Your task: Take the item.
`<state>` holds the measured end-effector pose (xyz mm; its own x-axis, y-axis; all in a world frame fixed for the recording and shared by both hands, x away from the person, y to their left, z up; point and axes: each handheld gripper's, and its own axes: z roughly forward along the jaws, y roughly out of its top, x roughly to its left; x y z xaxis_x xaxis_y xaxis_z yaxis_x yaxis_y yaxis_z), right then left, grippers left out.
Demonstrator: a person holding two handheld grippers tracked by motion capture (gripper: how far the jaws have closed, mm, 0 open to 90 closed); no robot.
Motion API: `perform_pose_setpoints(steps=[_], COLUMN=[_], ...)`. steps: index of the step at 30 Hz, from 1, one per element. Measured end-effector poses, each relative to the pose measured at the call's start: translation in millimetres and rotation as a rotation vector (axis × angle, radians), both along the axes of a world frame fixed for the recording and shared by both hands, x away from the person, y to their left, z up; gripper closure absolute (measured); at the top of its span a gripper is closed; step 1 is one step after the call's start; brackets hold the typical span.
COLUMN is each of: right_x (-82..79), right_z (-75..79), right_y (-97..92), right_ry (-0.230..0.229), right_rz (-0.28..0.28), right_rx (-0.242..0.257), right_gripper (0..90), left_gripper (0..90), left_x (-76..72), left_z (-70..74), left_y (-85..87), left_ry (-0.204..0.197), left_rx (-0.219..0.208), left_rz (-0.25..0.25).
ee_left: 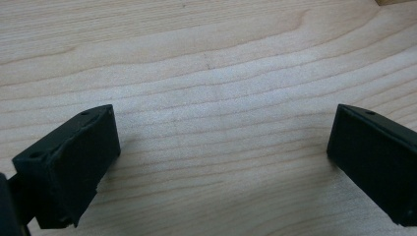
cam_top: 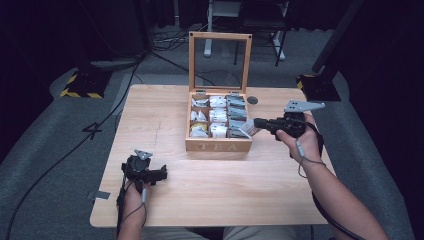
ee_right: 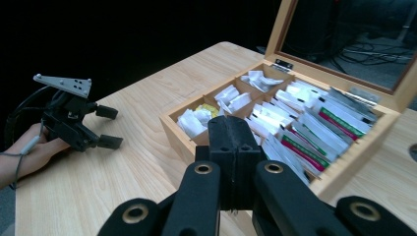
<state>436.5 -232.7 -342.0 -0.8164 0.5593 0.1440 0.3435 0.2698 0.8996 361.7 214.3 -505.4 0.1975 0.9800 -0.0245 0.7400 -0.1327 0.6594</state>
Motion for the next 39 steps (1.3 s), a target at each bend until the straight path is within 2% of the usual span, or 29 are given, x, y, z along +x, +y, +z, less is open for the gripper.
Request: perform_pose_setpoints(steps=[5,10,17,26,39], right_x=[-4.3,-9.1,-11.4,-11.6,-10.6], right_z=[2.1,5.4,3.6,-2.9,-21.2], right_y=[-12.8,-34.4,-50.5,-78.1,-98.4], right_ry=[-0.004,-0.010,-0.004,0.013,0.047], right_rz=[-0.018,-0.047,-0.077,-0.142,-0.203], right_rx=[-0.009,-0.003,-0.005,-0.009,-0.031], right_gripper=[90.0,90.0,90.0,90.0,90.0], left_gripper=[0.0,0.0,0.0,0.0,0.0], left_x=[0.1,0.0,0.0,-0.2,-0.4], left_z=[0.0,0.0,0.0,-0.1,-0.1], left_y=[0.0,-0.1,-0.1,-0.2,-0.3], left_ry=[0.000,0.000,0.000,-0.001,-0.001], left_rx=[0.000,0.000,0.000,0.000,0.000], left_rz=[0.000,0.000,0.001,0.002,0.004])
